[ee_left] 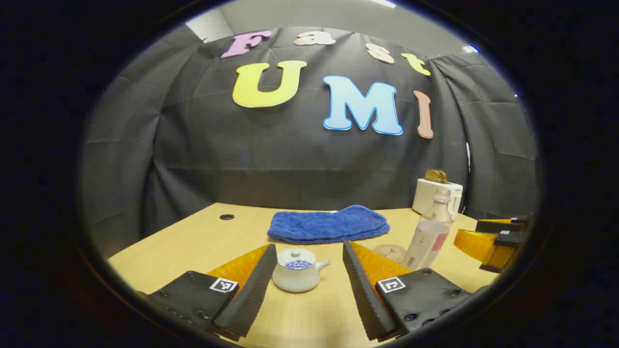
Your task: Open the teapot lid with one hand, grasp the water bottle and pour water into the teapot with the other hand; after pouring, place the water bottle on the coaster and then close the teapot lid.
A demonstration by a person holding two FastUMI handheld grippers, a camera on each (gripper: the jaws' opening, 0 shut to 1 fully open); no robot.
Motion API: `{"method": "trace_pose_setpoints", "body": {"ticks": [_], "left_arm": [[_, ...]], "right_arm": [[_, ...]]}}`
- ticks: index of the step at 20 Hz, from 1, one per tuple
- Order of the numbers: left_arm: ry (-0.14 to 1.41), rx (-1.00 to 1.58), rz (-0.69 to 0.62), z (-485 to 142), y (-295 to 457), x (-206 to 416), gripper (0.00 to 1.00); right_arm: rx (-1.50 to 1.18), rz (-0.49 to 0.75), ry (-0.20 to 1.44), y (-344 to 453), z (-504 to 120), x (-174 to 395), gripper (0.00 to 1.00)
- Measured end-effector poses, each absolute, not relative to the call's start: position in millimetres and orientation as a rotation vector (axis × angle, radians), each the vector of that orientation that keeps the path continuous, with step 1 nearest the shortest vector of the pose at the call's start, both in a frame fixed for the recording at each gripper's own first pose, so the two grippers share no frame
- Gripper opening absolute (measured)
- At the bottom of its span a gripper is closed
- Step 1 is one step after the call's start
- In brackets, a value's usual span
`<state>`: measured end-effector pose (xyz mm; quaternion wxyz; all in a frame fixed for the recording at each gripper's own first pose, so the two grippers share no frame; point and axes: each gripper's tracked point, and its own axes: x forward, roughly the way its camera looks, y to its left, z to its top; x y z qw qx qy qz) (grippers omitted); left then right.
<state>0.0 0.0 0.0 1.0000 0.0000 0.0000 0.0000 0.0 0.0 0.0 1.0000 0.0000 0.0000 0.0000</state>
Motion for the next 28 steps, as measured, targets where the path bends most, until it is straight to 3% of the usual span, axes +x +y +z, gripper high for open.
{"method": "trace_pose_setpoints", "body": {"ticks": [18, 28], "left_arm": [[0.007, -0.001, -0.002, -4.3, 4.0, 17.3, 0.87], [0.047, 0.036, 0.005, -11.6, 18.6, 70.8, 0.84]], "right_arm": [[0.012, -0.001, 0.03, 0.0, -13.7, 3.3, 0.89], [0.047, 0.002, 0.079, -2.8, -33.6, 8.4, 0.89]]}}
